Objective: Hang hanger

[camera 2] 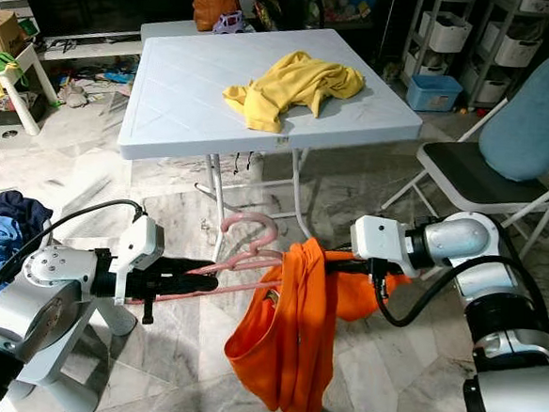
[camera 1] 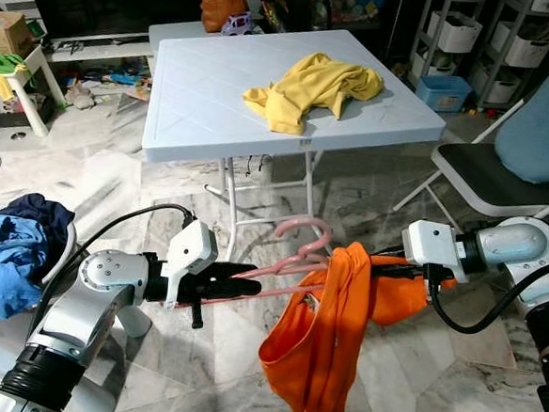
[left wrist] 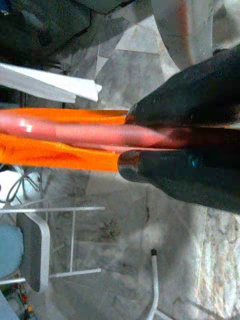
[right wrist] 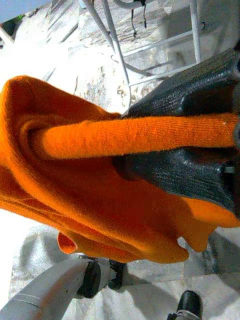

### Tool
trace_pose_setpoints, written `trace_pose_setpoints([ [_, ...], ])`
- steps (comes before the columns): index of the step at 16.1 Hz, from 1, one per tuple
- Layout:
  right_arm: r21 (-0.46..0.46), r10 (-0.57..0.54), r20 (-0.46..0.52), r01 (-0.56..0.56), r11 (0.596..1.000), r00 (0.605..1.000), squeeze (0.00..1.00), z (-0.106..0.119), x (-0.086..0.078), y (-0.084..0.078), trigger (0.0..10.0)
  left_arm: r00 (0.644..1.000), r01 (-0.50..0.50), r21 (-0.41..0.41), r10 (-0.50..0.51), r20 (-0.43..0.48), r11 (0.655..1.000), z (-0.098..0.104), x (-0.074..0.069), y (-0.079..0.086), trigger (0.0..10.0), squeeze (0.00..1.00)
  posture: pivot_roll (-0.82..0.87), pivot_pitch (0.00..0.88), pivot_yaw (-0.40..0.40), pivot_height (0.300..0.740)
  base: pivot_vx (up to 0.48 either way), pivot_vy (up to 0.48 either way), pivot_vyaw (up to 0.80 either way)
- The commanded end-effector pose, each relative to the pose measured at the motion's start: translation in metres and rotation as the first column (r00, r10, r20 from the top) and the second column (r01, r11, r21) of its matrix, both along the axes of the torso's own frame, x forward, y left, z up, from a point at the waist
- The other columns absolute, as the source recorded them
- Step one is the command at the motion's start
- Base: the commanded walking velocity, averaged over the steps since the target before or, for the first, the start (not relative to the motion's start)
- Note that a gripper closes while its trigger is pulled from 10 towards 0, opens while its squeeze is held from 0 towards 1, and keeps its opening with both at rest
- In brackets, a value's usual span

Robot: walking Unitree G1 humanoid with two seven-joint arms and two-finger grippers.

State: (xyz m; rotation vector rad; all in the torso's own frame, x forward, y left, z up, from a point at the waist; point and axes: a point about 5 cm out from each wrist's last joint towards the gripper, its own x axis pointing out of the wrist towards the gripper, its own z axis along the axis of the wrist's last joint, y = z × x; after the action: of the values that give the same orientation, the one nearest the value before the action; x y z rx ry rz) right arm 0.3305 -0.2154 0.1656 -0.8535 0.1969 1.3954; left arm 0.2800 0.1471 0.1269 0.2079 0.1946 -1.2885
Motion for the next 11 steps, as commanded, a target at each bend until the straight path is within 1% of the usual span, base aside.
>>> trace_pose_setpoints([
  [1, 0.016, 0.021, 0.04, -0.021, 1.0, 0.999, 0.0, 0.01, 0.004, 0.005, 10.0, 1.0, -0.004, 0.001, 0.004, 0.002, 1.0, 0.003, 0.002, -0.001, 0.0, 0.0, -0.01, 0.0, 0.03, 0.74, 0.0, 0.0, 0.0],
  [3, 0.018, 0.019, 0.045, -0.02, 1.0, 0.999, 0.0, 0.01, 0.004, 0.006, 10.0, 1.0, -0.006, -0.007, 0.006, -0.009, 1.0, 0.002, 0.002, -0.001, 0.0, 0.0, -0.01, 0.0, 0.029, 0.74, 0.0, 0.0, 0.0],
  [4, 0.027, 0.014, 0.027, -0.015, 1.0, 1.0, 0.0, 0.009, 0.005, 0.007, 10.0, 1.0, -0.013, -0.022, 0.012, -0.018, 1.0, 0.002, 0.002, -0.002, 0.0, 0.0, -0.02, 0.0, 0.029, 0.74, 0.0, 0.0, 0.0],
  [5, 0.03, 0.013, 0.016, -0.013, 0.999, 1.0, 0.11, 0.009, 0.005, 0.007, 10.0, 1.0, -0.015, -0.028, 0.015, -0.021, 0.999, 0.002, 0.002, -0.002, 0.0, 0.0, -0.02, 0.0, 0.028, 0.74, 0.0, 0.0, 0.0],
  [6, 0.044, 0.01, -0.014, -0.009, 0.999, 1.0, 1.0, 0.008, 0.005, 0.008, 10.0, 1.0, -0.022, -0.031, 0.021, -0.021, 0.999, 0.001, 0.002, -0.001, 0.0, 0.0, -0.02, 0.0, 0.027, 0.74, 0.0, 0.0, 0.0],
  [7, 0.047, 0.011, -0.033, -0.009, 0.999, 0.999, 1.0, 0.007, 0.005, 0.008, 10.0, 0.999, -0.03, -0.033, 0.029, -0.02, 0.999, 0.001, 0.002, -0.001, 0.0, 0.0, -0.01, 0.0, 0.025, 0.74, 0.0, 0.0, 0.0],
  [8, 0.048, 0.009, -0.033, -0.007, 0.999, 0.999, 1.0, 0.007, 0.005, 0.009, 10.0, 0.999, -0.036, -0.037, 0.035, -0.02, 0.999, 0.001, 0.002, -0.001, 0.0, 0.0, -0.01, 0.0, 0.025, 0.74, 0.0, 0.0, 0.0],
  [9, 0.054, -0.001, -0.019, 0.002, 0.999, 1.0, 1.0, 0.008, 0.007, 0.01, 10.0, 0.998, -0.066, -0.056, 0.065, -0.014, 0.996, 0.001, 0.003, 0.0, 0.0, 0.0, -0.01, 0.0, 0.024, 0.74, 0.0, 0.0, 0.0],
  [11, 0.094, -0.043, 0.031, 0.04, 0.995, 0.999, 1.0, 0.009, 0.012, 0.016, 10.0, 0.993, -0.115, -0.131, 0.113, -0.021, 0.985, 0.001, 0.0, 0.004, 0.0, 0.0, -0.01, 0.0, 0.021, 0.74, 0.0, 0.0, 0.0],
])
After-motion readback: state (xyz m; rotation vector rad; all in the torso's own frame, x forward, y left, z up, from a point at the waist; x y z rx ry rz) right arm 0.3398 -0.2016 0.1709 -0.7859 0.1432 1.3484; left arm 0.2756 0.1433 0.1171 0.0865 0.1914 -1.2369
